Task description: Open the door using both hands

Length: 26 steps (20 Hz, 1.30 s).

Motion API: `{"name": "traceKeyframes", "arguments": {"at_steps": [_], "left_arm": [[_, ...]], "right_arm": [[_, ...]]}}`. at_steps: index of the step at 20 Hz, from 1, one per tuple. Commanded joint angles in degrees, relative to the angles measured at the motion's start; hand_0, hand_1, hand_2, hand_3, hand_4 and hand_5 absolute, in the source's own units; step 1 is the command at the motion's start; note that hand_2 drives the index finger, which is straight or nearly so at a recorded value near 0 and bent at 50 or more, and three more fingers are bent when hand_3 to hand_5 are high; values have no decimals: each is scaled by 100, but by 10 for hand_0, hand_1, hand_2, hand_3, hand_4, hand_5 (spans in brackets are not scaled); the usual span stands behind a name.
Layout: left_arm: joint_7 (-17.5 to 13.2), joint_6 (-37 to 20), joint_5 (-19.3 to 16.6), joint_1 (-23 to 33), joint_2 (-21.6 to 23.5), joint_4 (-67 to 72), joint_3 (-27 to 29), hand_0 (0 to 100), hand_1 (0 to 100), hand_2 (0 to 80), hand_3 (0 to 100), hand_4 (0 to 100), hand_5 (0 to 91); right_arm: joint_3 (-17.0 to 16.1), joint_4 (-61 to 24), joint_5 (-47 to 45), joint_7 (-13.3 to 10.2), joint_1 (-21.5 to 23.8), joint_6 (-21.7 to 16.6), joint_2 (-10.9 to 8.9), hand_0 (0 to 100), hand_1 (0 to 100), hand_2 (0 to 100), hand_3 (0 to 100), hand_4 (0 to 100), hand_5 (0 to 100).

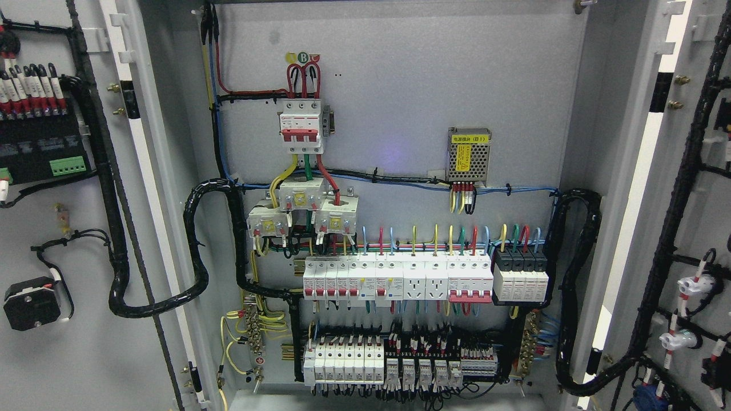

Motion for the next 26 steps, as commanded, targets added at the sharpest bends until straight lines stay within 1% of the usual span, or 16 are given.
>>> {"name": "traceKeyframes", "arguments": {"at_steps": [1, 5, 9, 13, 18, 23, 26], "left_arm": [[-3, 289, 29, -132, -296, 1260, 16, 0, 0, 0, 0, 0, 0], [-3, 289, 82, -123, -296, 1233, 121, 0, 0, 0, 0, 0, 0], [-12, 280, 99, -123, -305, 1198, 270, 0, 0, 0, 0, 0, 0], [-12, 271, 292, -114, -305, 1172, 385, 0, 0, 0, 0, 0, 0], [-12, 254, 293, -114, -305, 1172, 376, 0, 0, 0, 0, 0, 0], [-12, 227, 293, -123, -305, 1163, 367, 0, 0, 0, 0, 0, 0], [-12, 210, 284, -123, -305, 1154, 358, 0, 0, 0, 0, 0, 0]], "right_arm": [[-17, 661, 320, -32, -308, 180, 298, 383, 0, 0, 0, 0, 0], [-34, 697, 338, -137, -361, 180, 360, 383, 0, 0, 0, 0, 0], [-70, 697, 338, -137, -361, 180, 413, 383, 0, 0, 0, 0, 0], [-52, 784, 347, -137, -352, 180, 439, 383, 0, 0, 0, 0, 0], [-8, 916, 355, -137, -326, 171, 518, 383, 0, 0, 0, 0, 0], [9, 934, 364, -137, -238, 162, 518, 383, 0, 0, 0, 0, 0], [1, 934, 557, -137, -186, 145, 518, 384, 0, 0, 0, 0, 0]]}}
